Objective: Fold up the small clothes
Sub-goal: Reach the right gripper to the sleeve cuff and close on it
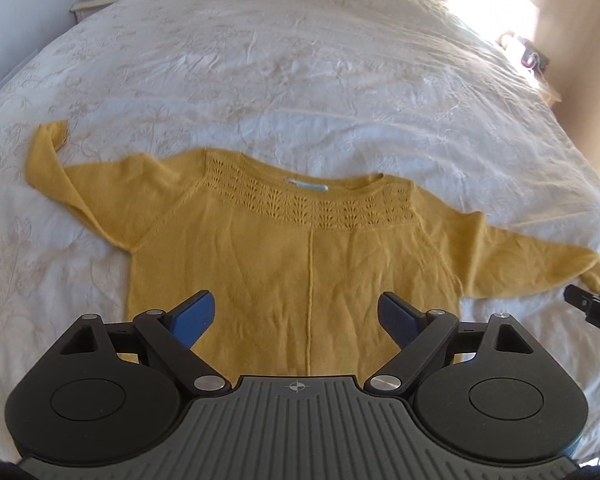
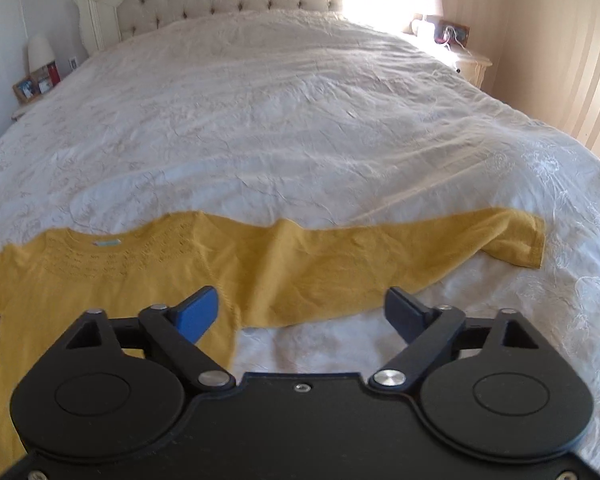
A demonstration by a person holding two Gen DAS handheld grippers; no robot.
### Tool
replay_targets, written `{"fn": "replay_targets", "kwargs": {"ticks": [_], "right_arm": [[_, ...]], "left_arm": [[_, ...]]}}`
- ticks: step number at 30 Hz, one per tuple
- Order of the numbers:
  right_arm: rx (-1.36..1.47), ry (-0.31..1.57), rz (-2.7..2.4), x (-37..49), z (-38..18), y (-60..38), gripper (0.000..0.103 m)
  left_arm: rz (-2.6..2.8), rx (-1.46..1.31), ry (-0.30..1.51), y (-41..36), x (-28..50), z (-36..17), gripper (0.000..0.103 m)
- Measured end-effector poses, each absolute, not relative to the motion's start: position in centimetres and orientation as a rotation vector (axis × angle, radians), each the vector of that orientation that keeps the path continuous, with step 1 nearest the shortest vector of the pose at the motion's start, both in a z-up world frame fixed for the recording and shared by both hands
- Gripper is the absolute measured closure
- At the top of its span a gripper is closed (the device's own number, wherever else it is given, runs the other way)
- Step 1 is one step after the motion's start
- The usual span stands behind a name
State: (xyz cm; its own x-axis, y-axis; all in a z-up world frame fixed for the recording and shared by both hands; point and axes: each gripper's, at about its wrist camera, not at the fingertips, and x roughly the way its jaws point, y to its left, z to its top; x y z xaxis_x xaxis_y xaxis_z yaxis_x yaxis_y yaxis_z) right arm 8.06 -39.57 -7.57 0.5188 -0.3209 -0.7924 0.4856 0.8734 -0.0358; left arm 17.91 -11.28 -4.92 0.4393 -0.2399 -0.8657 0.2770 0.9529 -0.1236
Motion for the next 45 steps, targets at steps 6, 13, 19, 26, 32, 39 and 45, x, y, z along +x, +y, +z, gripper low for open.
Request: {"fn": "replay_targets", "kwargs": {"ticks": [6, 13, 19, 26, 32, 39, 45], "right_arm": [[0.129, 1.032, -0.527, 6.3, -10.0, -48.8, 0.031], [0.252, 1.061, -0.625, 4.2, -11.3, -59.0, 0.039], [0.408, 1.053, -0.629, 3.9, -12.8, -63.2, 0.040], [0.611, 0.983, -0.601, 3.5, -14.4, -65.9, 0.049], [0.461, 1.055, -0.474, 3.5, -11.1, -66.1, 0.093], [0.303, 1.132, -0.470, 2.8, -7.9, -68.6, 0.096], [0.432, 1.074, -0.496, 3.0, -10.3, -69.4, 0.032]], "left_arm": [[-0.243, 0.024, 1.109, -14.0, 15.9, -5.7, 0.019], [-0.186, -0.010, 1.108, -17.3, 13.8, -5.4, 0.019], [-0.154, 0.024, 1.096, -19.1, 13.0, -5.1, 0.019], [-0.104, 0.032, 1.086, -19.3, 12.6, -4.8, 0.019], [-0.099, 0.015, 1.106, -19.5, 12.5, -5.1, 0.019], [-0.110, 0.000, 1.109, -20.0, 12.3, -5.5, 0.019], [-0.111, 0.018, 1.099, -20.2, 12.0, -5.3, 0.019]]}}
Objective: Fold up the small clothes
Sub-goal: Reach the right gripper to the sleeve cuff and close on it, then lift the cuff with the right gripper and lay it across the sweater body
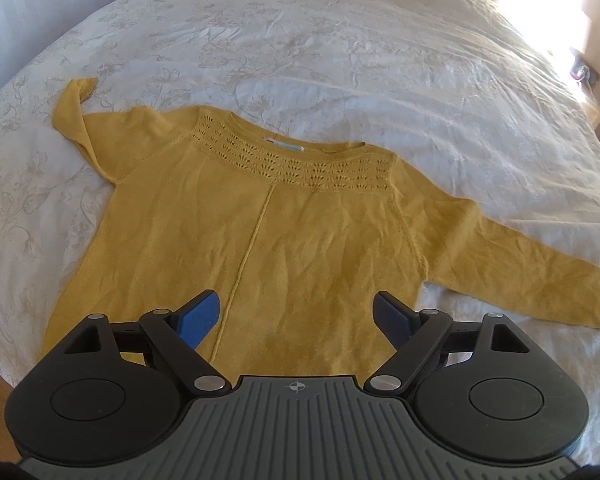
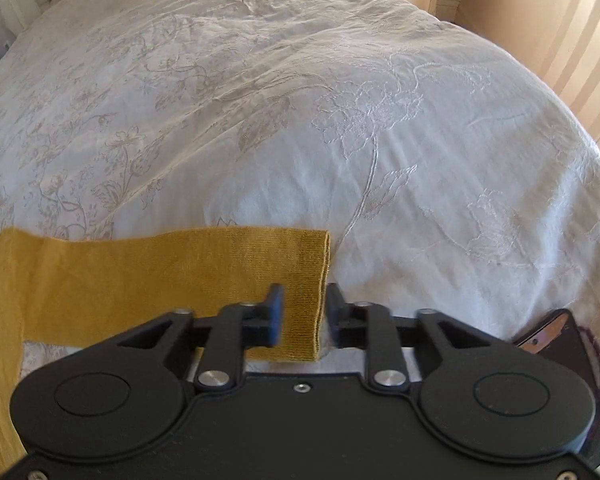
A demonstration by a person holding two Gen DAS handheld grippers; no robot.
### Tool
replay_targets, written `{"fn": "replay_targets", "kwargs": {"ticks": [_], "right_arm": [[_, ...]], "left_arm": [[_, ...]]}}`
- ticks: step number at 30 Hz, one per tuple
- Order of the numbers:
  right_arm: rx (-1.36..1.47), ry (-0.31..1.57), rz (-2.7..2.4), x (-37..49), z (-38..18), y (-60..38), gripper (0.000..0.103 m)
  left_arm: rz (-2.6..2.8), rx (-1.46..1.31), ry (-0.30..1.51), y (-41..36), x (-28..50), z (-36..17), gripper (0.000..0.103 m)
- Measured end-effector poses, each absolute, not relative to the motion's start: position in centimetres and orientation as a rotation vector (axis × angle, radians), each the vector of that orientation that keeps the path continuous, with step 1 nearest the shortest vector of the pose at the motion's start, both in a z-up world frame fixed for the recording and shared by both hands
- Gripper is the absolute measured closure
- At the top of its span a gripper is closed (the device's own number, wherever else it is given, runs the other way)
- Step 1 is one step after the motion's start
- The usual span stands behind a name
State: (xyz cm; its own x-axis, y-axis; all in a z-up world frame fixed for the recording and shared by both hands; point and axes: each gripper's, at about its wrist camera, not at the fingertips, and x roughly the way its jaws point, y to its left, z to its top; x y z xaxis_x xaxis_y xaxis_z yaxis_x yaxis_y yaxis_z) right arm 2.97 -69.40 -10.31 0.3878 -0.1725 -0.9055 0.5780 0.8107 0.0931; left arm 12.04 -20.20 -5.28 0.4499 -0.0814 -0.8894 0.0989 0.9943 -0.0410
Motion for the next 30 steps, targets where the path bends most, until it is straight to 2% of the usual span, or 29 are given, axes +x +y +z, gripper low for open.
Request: {"fn": "replay_targets", "kwargs": {"ticks": [1, 7, 8, 10, 11, 17, 23, 30], "right_arm": [[0.419, 1.074, -0.504, 3.0, -10.6, -69.2, 0.028], [0.340, 1.143, -0.544, 4.1, -13.4, -68.9, 0.029], [0.346, 1.142, -0.546, 4.2, -13.7, -68.8, 0.035], [0.363, 1.134, -0.542, 4.4, -13.6, -68.5, 0.064], [0.389, 1.127, -0.541, 4.6, -13.2, -68.4, 0.091], [0.426, 0.957, -0.443, 6.8, -7.2, -64.3, 0.091], [0.453, 0.806, -0.272, 12.1, -0.7, -55.8, 0.091], [0.461, 0.753, -0.039, 20.4, 1.3, -41.8, 0.091]], "left_arm": [[-0.108, 0.022, 1.096, -20.1, 12.0, -5.2, 0.019], [-0.072, 0.006, 1.111, -18.5, 12.0, -5.4, 0.019], [-0.067, 0.005, 1.112, -18.2, 12.1, -5.5, 0.019], [-0.062, 0.003, 1.112, -17.7, 12.3, -5.5, 0.019], [-0.063, 0.002, 1.111, -17.4, 12.3, -5.4, 0.019], [-0.075, 0.003, 1.106, -15.3, 13.2, -5.8, 0.019], [-0.111, -0.009, 1.138, -11.7, 15.0, -7.0, 0.019], [-0.127, 0.056, 1.112, -5.3, 18.2, -7.2, 0.019]]}}
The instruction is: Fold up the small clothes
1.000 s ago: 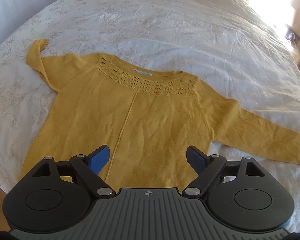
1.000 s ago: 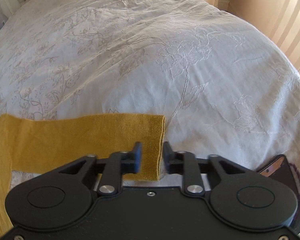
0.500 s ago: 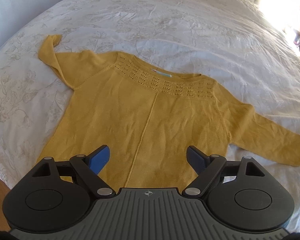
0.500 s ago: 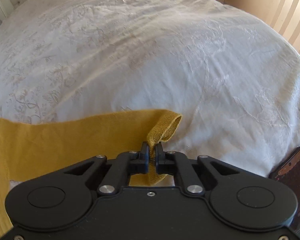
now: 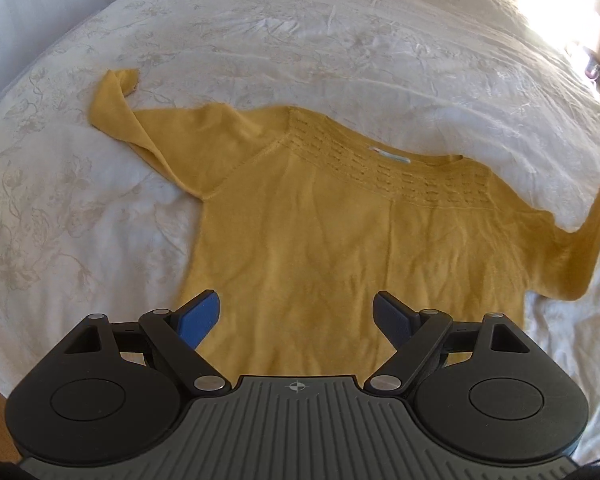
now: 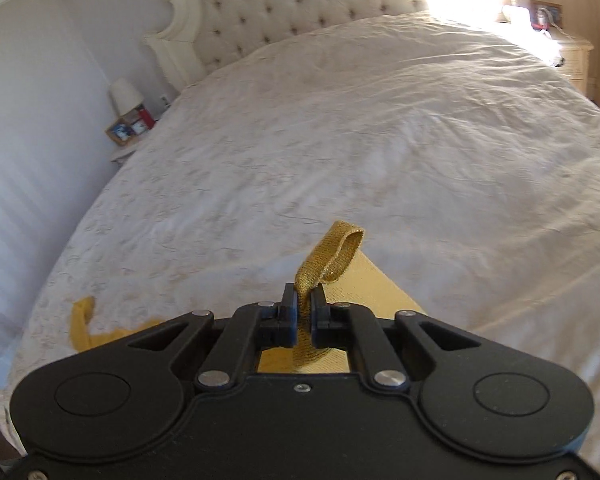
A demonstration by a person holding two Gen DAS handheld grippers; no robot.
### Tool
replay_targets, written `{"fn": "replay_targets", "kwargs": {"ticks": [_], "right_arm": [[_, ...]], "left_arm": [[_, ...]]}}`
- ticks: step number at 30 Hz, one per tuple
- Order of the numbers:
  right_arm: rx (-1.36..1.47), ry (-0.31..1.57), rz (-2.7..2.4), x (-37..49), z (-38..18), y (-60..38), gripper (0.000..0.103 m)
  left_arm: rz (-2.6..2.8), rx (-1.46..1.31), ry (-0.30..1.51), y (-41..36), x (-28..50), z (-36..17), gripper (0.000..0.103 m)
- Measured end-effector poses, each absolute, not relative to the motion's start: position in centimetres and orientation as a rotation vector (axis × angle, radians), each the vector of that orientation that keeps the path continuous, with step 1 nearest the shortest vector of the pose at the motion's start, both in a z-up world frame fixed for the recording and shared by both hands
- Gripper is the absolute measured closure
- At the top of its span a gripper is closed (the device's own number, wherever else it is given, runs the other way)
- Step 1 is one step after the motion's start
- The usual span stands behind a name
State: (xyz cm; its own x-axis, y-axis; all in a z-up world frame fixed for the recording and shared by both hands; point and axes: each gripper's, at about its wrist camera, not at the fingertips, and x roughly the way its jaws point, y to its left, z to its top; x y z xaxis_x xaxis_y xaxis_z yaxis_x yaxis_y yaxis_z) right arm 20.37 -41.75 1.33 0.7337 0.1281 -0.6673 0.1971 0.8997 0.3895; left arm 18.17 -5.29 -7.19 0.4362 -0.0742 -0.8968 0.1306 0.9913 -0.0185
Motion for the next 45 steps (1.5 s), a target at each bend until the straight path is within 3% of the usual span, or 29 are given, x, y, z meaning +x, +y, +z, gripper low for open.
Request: {"fn": "replay_targets", "kwargs": {"ticks": [5, 13, 18, 19, 21, 22, 27, 36, 45], "right_arm": [[0.433, 0.789, 0.096, 25.9, -1.0, -31.9, 0.091], [0.434, 0.929, 0.182, 31.2, -9.6, -19.5, 0.090], [0.397, 0.960, 0.208, 30.9, -12.5, -14.4, 0.080], [0.408, 0.957, 0.203, 30.6, -12.7, -14.2, 0.077], [0.420, 0.945, 0.183, 29.8, -12.9, -14.1, 0.048], [0.421, 0.944, 0.173, 29.2, -12.9, -14.4, 0.045], [0.381, 0.987, 0.057, 26.1, -13.6, -16.8, 0.044], [0.380, 1.030, -0.121, 19.6, -14.4, -23.3, 0.044], [0.401, 1.040, -0.120, 18.5, -15.7, -26.3, 0.043]], "left_arm": [[-0.112, 0.132, 1.104, -0.5, 20.7, -8.0, 0.019], [-0.105, 0.171, 1.128, 5.2, 23.8, -9.5, 0.019], [-0.135, 0.169, 1.126, 6.7, 24.8, -10.1, 0.020], [-0.149, 0.166, 1.122, 6.9, 25.0, -10.3, 0.021], [-0.183, 0.144, 1.121, 7.1, 25.3, -10.7, 0.022], [-0.203, 0.126, 1.126, 7.1, 25.5, -11.0, 0.024], [-0.304, 0.011, 1.153, 6.4, 27.5, -12.1, 0.027], [-0.422, 0.053, 1.105, -0.2, 31.5, -14.6, 0.027], [-0.383, 0.093, 1.089, -3.9, 34.9, -17.8, 0.028]]}}
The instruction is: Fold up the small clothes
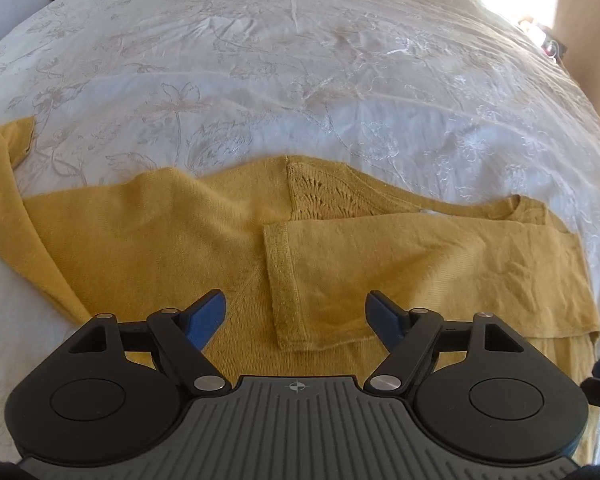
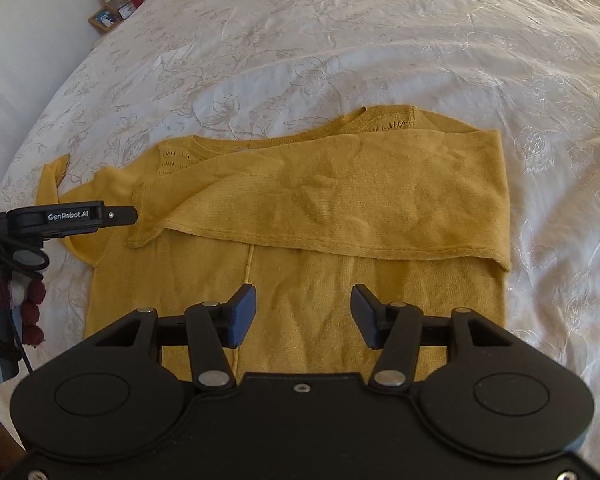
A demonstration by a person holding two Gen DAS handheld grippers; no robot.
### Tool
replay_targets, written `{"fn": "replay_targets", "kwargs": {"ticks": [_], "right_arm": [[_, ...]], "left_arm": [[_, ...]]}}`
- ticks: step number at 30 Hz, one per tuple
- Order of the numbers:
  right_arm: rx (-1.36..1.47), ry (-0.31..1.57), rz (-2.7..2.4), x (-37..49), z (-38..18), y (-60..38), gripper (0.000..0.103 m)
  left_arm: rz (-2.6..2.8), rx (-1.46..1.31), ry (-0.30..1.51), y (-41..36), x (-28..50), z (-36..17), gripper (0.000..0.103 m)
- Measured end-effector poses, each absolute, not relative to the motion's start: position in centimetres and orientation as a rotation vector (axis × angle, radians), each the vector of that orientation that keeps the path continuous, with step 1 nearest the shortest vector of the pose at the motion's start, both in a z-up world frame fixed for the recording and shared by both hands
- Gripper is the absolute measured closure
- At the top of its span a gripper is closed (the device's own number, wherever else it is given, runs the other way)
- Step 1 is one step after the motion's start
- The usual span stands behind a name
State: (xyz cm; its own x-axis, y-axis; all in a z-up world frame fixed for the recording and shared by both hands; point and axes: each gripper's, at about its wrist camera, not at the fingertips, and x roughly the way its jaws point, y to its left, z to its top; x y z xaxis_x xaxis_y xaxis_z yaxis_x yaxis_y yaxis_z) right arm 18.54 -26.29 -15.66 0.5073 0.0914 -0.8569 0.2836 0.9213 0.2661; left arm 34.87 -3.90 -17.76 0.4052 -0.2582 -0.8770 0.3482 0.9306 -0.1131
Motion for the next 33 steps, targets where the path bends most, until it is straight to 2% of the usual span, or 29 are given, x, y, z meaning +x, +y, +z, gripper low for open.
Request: {"fn": "replay_targets", "kwargs": {"ticks": [3, 11, 13, 14, 16, 17, 23, 33], "right_arm": [[0.414, 1.041, -0.108, 18.9, -16.2, -26.7, 0.043], [0.447, 1.063, -0.086, 18.6, -18.0, -27.3, 0.043], [0.449, 1.066, -0.081, 18.4, -18.1, -27.3, 0.043], [0.450, 1.067, -0.080, 18.3, -18.1, -27.4, 0.043], [0.448, 1.065, -0.079, 18.1, -18.0, -27.5, 0.043], [0.449, 1.061, -0.080, 18.0, -18.0, -27.5, 0.043], [0.427, 1.045, -0.112, 17.4, -17.8, -28.2, 0.043], [0.429, 1.014, -0.227, 17.8, -18.0, -31.5, 0.042]], "left_arm": [[-0.367, 0.131, 1.169, -4.7, 36.1, -19.7, 0.045], [-0.289, 0.067, 1.205, -4.6, 36.4, -21.0, 0.046], [-0.296, 0.064, 1.194, -4.6, 36.2, -20.8, 0.060], [-0.304, 0.067, 1.186, -4.7, 36.0, -20.6, 0.077], [-0.300, 0.083, 1.167, -4.7, 35.8, -19.9, 0.091], [-0.311, 0.082, 1.155, -4.7, 35.8, -19.5, 0.094], [-0.289, 0.104, 1.065, -3.9, 36.0, -16.7, 0.096], [-0.263, 0.156, 1.125, -3.1, 37.8, -17.7, 0.096]]}}
